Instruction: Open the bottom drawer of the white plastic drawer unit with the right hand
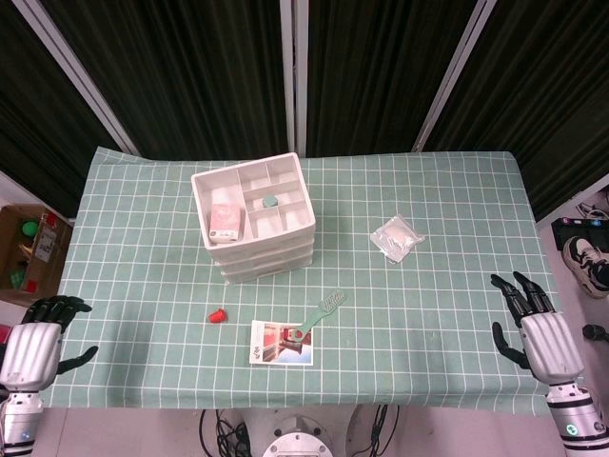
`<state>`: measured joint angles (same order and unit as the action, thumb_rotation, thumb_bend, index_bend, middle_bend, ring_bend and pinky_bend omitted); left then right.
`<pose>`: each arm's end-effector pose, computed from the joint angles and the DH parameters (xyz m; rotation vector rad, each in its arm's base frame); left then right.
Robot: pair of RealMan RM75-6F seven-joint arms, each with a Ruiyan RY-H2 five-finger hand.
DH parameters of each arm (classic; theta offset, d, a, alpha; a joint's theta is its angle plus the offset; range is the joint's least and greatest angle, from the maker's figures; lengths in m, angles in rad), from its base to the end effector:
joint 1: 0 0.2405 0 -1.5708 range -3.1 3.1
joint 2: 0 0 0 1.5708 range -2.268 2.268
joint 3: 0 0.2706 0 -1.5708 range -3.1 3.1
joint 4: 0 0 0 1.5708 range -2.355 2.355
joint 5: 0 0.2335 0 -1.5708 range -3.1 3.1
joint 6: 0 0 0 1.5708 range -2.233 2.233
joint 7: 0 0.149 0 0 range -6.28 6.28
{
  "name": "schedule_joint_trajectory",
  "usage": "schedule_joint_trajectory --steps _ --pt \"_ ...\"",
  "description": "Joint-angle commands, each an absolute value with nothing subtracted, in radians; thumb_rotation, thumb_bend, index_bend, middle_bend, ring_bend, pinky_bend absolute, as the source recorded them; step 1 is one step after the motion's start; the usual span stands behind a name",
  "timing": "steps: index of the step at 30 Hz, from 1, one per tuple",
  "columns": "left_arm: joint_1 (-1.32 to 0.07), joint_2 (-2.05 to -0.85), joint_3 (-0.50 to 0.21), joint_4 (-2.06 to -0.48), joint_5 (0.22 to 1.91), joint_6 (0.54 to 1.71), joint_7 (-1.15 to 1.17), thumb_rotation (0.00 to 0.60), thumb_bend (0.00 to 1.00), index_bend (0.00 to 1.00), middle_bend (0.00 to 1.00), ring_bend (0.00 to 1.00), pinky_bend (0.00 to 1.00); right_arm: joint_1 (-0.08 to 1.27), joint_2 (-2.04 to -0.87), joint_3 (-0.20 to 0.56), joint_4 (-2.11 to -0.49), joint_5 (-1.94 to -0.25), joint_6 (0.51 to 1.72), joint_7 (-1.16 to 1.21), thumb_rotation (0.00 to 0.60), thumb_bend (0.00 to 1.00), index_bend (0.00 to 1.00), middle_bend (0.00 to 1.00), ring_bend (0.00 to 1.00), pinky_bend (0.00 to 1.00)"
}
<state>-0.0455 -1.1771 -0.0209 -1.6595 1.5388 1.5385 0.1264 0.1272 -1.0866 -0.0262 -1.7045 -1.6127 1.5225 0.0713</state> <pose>-0.3175 0.1684 0.1213 -1.3917 -0.8792 -0.8959 -0.2974 -0.1816 0.1349 1.4840 -0.9658 1.0680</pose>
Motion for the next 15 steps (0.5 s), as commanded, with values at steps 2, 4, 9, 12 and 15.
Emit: schedule_joint_trajectory --steps 2,4,9,12,15 --pt "-0.050 -1.177 -0.025 -1.659 1.520 1.523 0.126 0.600 0.05 0.35 0.29 0.22 0.21 0.135 -1.091 -0.019 -1.706 -1.610 1.504 0.064 0.600 0.48 0.05 0.16 0.01 0.11" --pt "-0.051 -1.175 -0.026 -1.660 1.514 1.519 0.127 0.600 0.05 0.35 0.29 0.22 0.21 0.140 -1.091 -0.017 -1.711 -1.612 1.493 0.055 0.600 0.48 0.05 0.16 0.01 0.11" --pt "-0.047 -1.174 -0.023 -1.663 1.514 1.523 0.125 0.600 0.05 0.35 0.29 0.22 0.21 0.150 -1.096 -0.016 -1.722 -1.627 1.475 0.054 0.600 0.48 0.05 0.16 0.01 0.11" --pt "-0.043 -1.173 -0.021 -1.663 1.513 1.525 0.119 0.600 0.05 0.35 0.29 0.22 0.21 0.173 -1.109 -0.017 -1.747 -1.646 1.442 0.094 0.600 0.48 0.05 0.17 0.01 0.11" --pt "-0.039 -1.174 -0.018 -1.661 1.517 1.531 0.114 0.600 0.05 0.35 0.29 0.22 0.21 0.241 -1.116 -0.022 -1.815 -1.672 1.342 0.230 0.600 0.48 0.05 0.22 0.04 0.14"
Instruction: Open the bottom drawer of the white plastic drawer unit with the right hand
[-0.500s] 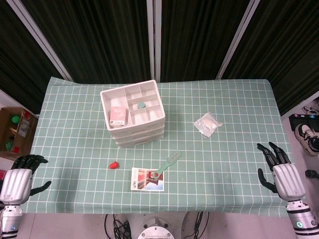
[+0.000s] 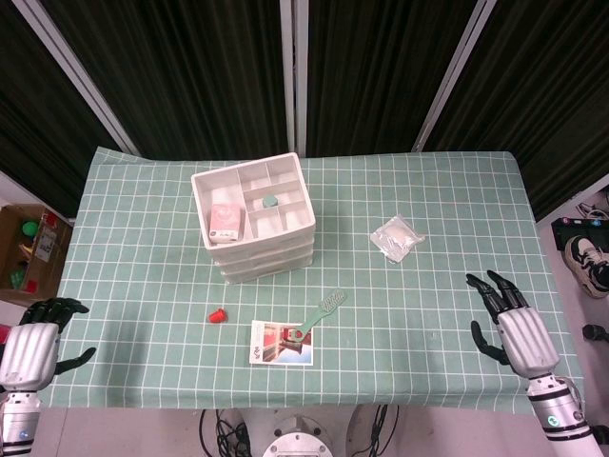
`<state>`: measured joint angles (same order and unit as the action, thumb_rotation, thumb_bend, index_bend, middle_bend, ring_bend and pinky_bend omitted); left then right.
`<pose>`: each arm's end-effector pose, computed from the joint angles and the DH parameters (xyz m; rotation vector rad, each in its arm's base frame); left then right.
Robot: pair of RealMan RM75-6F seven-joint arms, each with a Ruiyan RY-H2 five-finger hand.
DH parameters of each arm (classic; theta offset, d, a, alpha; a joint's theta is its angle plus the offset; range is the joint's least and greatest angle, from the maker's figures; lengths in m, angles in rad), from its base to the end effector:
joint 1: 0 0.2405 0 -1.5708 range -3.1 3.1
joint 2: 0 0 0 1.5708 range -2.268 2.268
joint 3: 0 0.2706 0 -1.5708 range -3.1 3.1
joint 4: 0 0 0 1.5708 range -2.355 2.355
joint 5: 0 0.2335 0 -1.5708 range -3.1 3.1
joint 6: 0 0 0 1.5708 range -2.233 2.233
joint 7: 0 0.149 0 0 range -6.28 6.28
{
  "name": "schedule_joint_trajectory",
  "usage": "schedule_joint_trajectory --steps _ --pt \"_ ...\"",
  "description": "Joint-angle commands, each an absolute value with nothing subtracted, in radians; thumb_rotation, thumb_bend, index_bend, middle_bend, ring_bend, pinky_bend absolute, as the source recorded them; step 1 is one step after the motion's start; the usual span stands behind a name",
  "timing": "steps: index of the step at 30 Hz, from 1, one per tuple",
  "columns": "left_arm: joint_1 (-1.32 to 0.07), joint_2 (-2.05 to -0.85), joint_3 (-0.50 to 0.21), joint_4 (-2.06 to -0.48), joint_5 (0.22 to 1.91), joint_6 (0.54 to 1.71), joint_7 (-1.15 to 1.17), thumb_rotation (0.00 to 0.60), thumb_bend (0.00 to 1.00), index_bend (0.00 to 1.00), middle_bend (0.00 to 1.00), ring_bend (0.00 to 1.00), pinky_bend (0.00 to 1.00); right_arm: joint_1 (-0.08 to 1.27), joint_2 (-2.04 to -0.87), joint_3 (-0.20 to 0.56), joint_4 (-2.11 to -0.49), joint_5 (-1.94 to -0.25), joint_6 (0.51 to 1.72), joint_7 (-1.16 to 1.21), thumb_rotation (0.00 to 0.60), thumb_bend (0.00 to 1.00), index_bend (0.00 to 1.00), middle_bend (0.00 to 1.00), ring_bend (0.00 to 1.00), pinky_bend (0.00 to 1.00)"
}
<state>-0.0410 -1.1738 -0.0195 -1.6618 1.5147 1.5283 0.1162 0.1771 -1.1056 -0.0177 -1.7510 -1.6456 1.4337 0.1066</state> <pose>-0.3221 0.1666 0.1217 -1.3743 -0.9081 -0.8786 -0.2739 -0.1941 0.1129 1.5647 -1.0568 1.1395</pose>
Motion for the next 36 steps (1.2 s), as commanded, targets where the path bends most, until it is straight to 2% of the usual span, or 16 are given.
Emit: schedule_joint_trajectory --steps 1,3,5,8,11,13,16,22,29,36 --pt "-0.037 -1.175 -0.017 -1.660 1.520 1.536 0.111 0.600 0.05 0.35 0.29 0.22 0.21 0.279 -1.122 -0.015 -1.849 -1.669 1.290 0.306 0.600 0.48 0.05 0.26 0.08 0.19" --pt "-0.033 -1.176 -0.015 -1.658 1.525 1.543 0.107 0.600 0.05 0.35 0.29 0.22 0.21 0.344 -1.139 0.007 -1.889 -1.641 1.200 0.425 0.600 0.48 0.05 0.34 0.17 0.31" --pt "-0.027 -1.178 -0.012 -1.656 1.527 1.550 0.103 0.600 0.05 0.35 0.29 0.22 0.21 0.424 -1.170 0.048 -1.915 -1.575 1.084 0.556 0.600 0.48 0.05 0.47 0.35 0.50" --pt "-0.018 -1.177 -0.007 -1.652 1.527 1.557 0.097 0.600 0.05 0.35 0.29 0.22 0.21 0.529 -1.225 0.110 -1.911 -1.467 0.924 0.704 0.600 0.50 0.05 0.60 0.59 0.69" --pt "-0.008 -1.175 -0.004 -1.647 1.520 1.564 0.088 0.600 0.05 0.35 0.29 0.22 0.21 0.612 -1.294 0.168 -1.875 -1.348 0.799 0.783 0.600 0.56 0.06 0.69 0.74 0.83" --pt "-0.002 -1.173 -0.003 -1.642 1.515 1.566 0.079 0.600 0.05 0.35 0.29 0.22 0.21 0.663 -1.343 0.203 -1.844 -1.256 0.716 0.825 0.600 0.61 0.06 0.73 0.79 0.88" --pt "0.002 -1.172 0.000 -1.634 1.510 1.563 0.068 0.600 0.05 0.35 0.29 0.22 0.21 0.730 -1.411 0.243 -1.782 -1.136 0.610 0.860 0.600 0.65 0.07 0.77 0.85 0.92" --pt "0.000 -1.173 -0.005 -1.618 1.500 1.551 0.046 0.600 0.04 0.35 0.29 0.22 0.21 0.832 -1.551 0.304 -1.638 -0.950 0.475 0.896 0.600 0.70 0.08 0.79 0.88 0.95" --pt "-0.013 -1.174 -0.013 -1.605 1.497 1.531 0.031 0.600 0.04 0.35 0.29 0.22 0.21 0.927 -1.692 0.326 -1.476 -0.819 0.413 0.849 0.600 0.70 0.08 0.79 0.88 0.95" --pt "-0.020 -1.177 -0.017 -1.591 1.490 1.517 0.019 0.600 0.04 0.35 0.29 0.22 0.21 0.986 -1.774 0.344 -1.382 -0.719 0.388 0.800 0.600 0.70 0.08 0.79 0.87 0.95"
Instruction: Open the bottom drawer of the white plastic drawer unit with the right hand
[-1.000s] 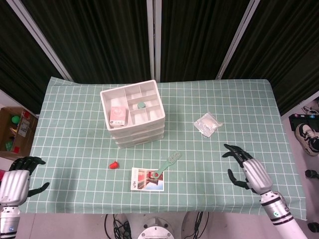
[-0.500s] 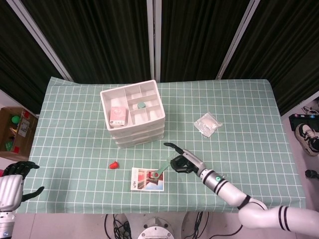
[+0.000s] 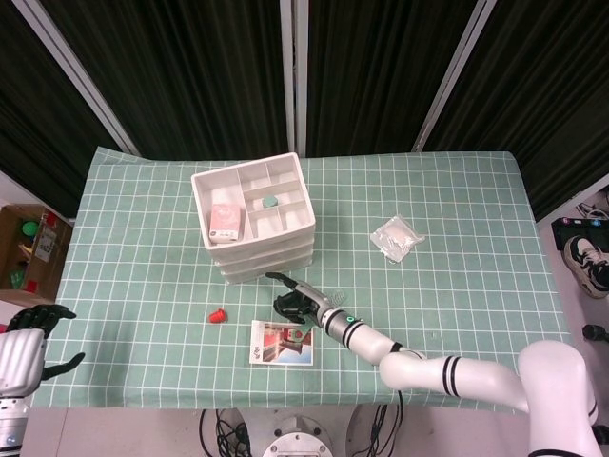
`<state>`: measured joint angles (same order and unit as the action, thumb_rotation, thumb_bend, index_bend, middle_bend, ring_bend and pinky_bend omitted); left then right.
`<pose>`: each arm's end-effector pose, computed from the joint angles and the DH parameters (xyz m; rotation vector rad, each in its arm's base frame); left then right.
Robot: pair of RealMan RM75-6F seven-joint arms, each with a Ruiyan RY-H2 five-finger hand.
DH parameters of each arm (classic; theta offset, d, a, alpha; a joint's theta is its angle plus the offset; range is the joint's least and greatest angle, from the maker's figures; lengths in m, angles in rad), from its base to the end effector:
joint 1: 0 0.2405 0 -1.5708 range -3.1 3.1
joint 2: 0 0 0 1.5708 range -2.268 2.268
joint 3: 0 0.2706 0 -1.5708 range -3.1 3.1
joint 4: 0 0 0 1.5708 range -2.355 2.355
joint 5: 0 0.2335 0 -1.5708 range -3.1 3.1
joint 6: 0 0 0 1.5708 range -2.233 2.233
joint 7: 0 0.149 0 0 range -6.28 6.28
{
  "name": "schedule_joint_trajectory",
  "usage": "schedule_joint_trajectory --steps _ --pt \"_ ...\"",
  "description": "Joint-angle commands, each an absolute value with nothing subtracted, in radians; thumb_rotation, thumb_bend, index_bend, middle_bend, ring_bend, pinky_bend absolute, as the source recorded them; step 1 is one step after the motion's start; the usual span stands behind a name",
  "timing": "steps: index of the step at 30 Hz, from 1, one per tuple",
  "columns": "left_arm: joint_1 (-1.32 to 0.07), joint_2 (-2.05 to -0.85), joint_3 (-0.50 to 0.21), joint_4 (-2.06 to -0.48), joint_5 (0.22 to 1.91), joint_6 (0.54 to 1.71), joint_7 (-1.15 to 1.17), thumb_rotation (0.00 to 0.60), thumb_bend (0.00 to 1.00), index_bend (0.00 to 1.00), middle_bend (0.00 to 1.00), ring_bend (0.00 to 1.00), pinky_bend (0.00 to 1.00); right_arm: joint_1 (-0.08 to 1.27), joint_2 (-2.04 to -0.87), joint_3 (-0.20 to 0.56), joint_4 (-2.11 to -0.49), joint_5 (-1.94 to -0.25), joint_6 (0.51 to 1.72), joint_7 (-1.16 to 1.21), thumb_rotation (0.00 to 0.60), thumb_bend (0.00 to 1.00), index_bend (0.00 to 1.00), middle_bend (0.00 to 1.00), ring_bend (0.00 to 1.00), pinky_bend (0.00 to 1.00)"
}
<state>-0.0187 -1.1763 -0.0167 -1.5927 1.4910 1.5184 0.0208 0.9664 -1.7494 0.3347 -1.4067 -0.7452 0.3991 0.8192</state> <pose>-0.3448 0.1588 0.1264 -1.3336 -0.9603 -0.8633 -0.0482 -0.3426 -0.1467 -1.1168 2.7131 -0.9941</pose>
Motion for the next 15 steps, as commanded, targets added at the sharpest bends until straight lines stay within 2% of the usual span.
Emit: schedule_joint_trajectory --steps 1,15 --pt "-0.021 -1.177 -0.018 -1.590 1.490 1.515 0.017 0.600 0.04 0.35 0.29 0.22 0.21 0.993 -1.784 0.347 -1.369 -0.705 0.385 0.792 0.600 0.70 0.08 0.79 0.87 0.95" --pt "-0.021 -1.179 -0.018 -1.577 1.486 1.509 -0.006 0.600 0.05 0.35 0.29 0.22 0.21 1.007 -1.836 0.370 -1.313 -0.629 0.409 0.697 0.600 0.72 0.08 0.79 0.87 0.95"
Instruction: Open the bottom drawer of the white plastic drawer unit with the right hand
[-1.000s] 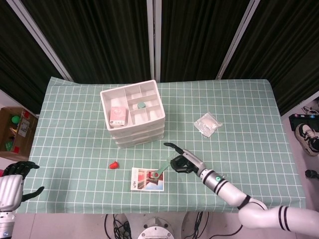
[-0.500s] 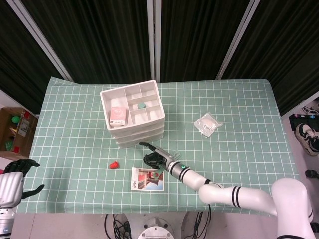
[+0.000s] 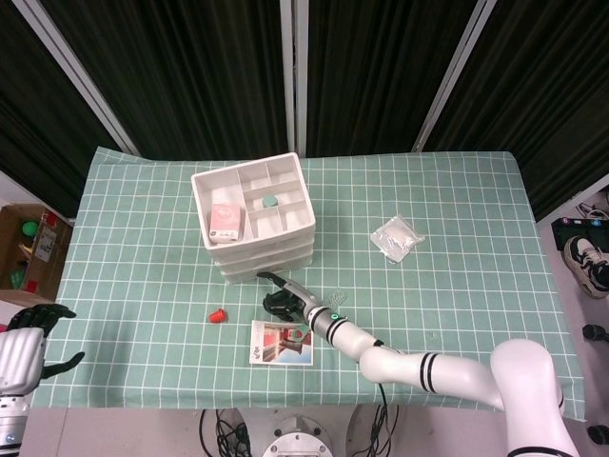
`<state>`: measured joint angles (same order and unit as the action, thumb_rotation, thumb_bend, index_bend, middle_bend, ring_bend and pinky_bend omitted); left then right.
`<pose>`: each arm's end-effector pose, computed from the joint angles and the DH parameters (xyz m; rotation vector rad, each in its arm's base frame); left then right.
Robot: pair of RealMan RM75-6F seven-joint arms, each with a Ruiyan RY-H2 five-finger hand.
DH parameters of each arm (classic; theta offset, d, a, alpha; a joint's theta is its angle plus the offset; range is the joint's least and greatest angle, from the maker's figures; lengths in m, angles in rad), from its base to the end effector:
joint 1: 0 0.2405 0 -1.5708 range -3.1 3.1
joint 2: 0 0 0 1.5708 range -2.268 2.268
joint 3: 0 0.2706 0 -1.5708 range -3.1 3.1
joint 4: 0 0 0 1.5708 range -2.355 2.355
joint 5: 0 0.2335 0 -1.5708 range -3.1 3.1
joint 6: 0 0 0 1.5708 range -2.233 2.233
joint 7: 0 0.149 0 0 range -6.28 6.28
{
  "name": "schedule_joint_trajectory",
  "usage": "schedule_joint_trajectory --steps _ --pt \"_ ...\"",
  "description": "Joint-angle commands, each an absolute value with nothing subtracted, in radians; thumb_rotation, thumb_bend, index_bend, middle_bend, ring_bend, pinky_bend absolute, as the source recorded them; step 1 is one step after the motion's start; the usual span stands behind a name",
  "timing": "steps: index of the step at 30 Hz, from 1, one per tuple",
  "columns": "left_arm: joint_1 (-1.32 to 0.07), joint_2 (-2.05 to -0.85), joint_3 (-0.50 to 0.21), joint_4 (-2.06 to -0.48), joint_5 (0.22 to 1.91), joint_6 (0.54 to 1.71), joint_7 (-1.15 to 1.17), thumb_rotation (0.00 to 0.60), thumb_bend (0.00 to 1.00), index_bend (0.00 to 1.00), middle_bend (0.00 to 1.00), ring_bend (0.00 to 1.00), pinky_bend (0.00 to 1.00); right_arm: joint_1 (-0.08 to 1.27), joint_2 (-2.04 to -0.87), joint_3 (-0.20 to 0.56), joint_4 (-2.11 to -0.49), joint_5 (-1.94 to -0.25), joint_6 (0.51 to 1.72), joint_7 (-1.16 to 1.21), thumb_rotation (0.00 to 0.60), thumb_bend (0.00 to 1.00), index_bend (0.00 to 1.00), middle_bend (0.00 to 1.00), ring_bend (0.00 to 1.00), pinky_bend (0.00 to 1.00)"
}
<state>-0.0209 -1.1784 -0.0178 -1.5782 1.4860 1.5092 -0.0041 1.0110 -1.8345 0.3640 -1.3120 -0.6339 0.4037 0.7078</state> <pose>-0.3486 0.1598 0.1263 -1.3290 -0.9759 -0.8673 -0.0358 -0.3502 -0.1670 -1.1254 2.7386 -1.0137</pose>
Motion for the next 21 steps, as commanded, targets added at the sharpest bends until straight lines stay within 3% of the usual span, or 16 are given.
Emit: schedule_joint_trajectory --steps 1,15,21 --pt "-0.021 -1.179 -0.018 -1.577 1.486 1.508 -0.007 0.600 0.04 0.35 0.29 0.22 0.21 1.007 -1.838 0.372 -1.311 -0.627 0.409 0.692 0.600 0.72 0.08 0.79 0.87 0.95" --pt "-0.020 -1.179 -0.015 -1.576 1.486 1.505 -0.019 0.600 0.05 0.35 0.29 0.22 0.21 1.027 -1.877 0.389 -1.266 -0.576 0.403 0.620 0.600 0.72 0.08 0.79 0.87 0.95" --pt "-0.020 -1.178 -0.016 -1.577 1.488 1.507 -0.018 0.600 0.04 0.35 0.29 0.22 0.21 1.032 -1.884 0.397 -1.257 -0.562 0.401 0.595 0.600 0.72 0.18 0.79 0.87 0.95"
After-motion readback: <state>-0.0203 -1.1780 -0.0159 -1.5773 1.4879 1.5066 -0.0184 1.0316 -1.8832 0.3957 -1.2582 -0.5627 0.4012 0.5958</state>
